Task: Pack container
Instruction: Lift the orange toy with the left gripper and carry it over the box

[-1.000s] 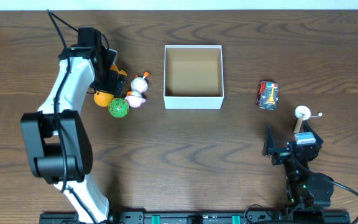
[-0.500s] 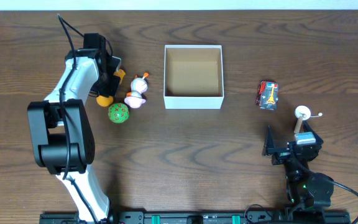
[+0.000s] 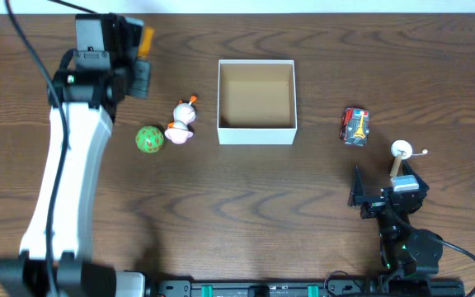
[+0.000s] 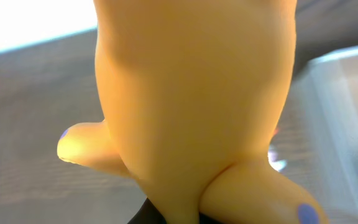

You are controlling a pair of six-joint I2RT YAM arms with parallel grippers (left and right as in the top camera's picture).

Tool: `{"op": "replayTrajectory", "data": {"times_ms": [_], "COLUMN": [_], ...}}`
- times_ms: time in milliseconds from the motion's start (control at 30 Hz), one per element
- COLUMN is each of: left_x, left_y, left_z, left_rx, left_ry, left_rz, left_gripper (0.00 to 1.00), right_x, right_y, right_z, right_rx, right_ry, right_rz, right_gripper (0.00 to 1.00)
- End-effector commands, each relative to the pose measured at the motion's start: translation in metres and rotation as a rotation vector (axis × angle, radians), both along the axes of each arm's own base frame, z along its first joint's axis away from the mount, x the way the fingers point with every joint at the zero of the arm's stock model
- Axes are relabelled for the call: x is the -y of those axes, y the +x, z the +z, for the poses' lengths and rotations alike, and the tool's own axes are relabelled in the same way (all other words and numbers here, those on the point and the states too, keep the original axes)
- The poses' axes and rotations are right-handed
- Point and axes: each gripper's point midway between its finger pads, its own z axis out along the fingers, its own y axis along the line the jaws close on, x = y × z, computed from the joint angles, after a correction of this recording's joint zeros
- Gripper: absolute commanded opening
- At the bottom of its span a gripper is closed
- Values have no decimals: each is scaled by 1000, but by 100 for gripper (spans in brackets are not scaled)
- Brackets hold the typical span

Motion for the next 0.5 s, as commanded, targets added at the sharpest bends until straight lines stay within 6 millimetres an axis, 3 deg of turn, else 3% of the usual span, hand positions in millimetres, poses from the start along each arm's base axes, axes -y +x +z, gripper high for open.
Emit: {"op": "replayTrajectory", "data": {"times_ms": [0,100,200,300,467], "left_x": [52,90,126,155,192], "left_y": [-13,-18,-21,-19,-6], "left_z": [38,52,48,32,-15], "left_rx": [87,115,92,44,-50], "left_ry": [-169,-295,-371,-425,-429], "left_rz": [-54,-41,-56,-50,-57], "left_gripper": [6,6,6,6,6], "right_x": [-2,-2,-2,-2,-2], "right_y": [0,0,0,0,0], "right_z": [0,0,0,0,0], "right_rx": [-1,-1,-1,-1,-1], "right_ry": [15,15,15,15,15], "right_rz": [9,9,9,9,9], "right_gripper": [99,99,99,99,99]}}
